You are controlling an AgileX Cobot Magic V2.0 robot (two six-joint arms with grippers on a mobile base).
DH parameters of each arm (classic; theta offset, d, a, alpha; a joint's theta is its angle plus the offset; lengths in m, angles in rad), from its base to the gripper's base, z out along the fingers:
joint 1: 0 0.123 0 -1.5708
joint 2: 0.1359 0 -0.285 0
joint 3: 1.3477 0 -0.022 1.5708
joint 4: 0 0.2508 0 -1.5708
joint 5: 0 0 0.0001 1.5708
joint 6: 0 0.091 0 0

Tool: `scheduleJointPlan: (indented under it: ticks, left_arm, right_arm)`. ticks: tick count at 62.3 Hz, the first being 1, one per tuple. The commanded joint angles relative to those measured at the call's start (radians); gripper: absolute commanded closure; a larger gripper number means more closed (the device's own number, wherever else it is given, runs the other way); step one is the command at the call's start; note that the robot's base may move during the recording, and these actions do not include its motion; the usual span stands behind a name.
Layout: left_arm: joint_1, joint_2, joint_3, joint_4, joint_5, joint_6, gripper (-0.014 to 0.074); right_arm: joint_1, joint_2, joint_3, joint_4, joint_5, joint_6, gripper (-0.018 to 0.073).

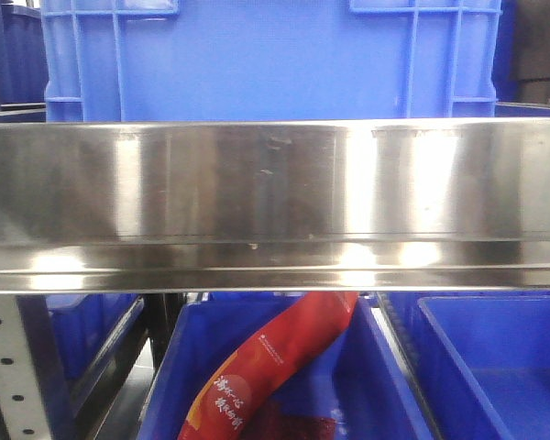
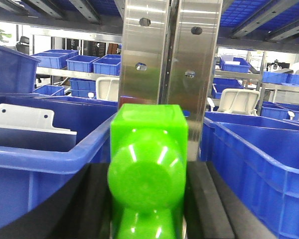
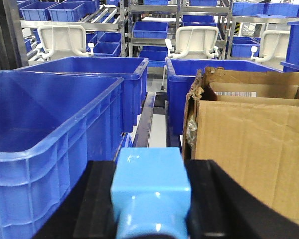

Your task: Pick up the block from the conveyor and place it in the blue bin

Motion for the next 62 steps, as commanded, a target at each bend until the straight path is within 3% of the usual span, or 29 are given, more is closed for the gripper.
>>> scheduleJointPlan:
  ticks: [1, 56, 62]
  left_arm:
    - [0.001, -0.005, -0.001, -0.007, -0.014, 0.002, 0.0708]
    - [0.001, -0.005, -0.001, -0.007, -0.020, 0.002, 0.0708]
    - [-0.022, -0.005, -0.001, -0.007, -0.020, 0.002, 0.0708]
  right_arm:
    - [0.000, -0.002, -0.007, -0.008, -0.030, -0.001, 0.0721]
    - [0.000, -0.002, -0.007, -0.008, -0.030, -0.001, 0.0721]
    - [0.000, -0.002, -0.007, -0.008, -0.030, -0.001, 0.0721]
